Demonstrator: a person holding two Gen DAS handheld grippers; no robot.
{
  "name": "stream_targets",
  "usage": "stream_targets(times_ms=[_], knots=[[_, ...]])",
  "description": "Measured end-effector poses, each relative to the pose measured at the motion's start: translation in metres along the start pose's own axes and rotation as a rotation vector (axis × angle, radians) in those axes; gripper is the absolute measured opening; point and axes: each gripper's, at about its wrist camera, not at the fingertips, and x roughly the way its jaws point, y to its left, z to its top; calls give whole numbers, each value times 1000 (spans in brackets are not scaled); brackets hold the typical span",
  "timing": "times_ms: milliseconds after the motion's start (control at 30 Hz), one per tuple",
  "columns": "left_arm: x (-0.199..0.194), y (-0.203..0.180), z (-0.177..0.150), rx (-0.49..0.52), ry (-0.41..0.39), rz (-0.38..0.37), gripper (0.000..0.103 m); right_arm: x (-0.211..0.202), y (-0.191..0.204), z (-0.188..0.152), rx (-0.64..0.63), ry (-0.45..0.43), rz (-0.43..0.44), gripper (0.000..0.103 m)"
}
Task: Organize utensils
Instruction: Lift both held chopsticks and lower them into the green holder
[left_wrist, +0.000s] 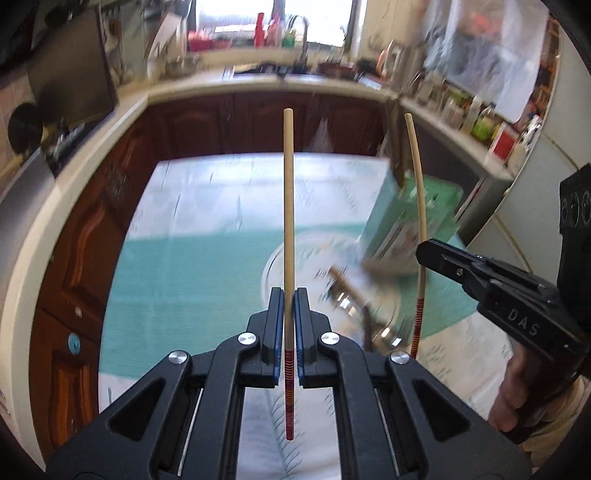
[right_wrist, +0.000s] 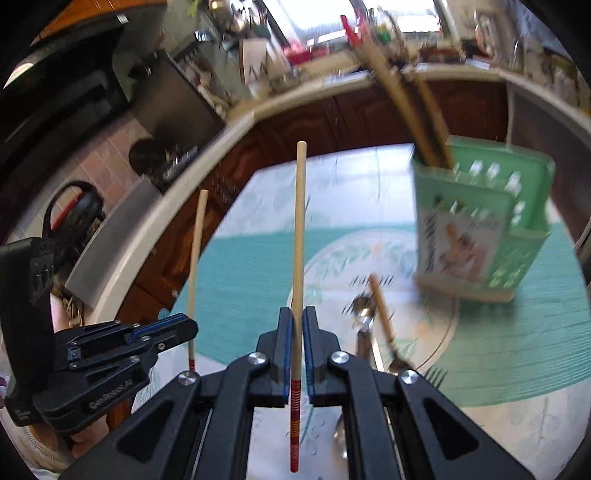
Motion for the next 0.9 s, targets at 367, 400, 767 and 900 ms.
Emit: stream_targets(times_ms=[367,400,767,900], knots=[[-30,-95,130,-1,-342,-128,4,-87,-35,75,-42,-505,-150,6],[-27,-101,138,-16,-360,-147,4,-89,-41,80,-37,-530,-160,6],[75,-135,164,-78,-405,-130,4,-56,-106,101,25,-650,-181,6],[109,-131,155,-92,-385,-136,4,-32,-113,95,-21,-628,-175,6]])
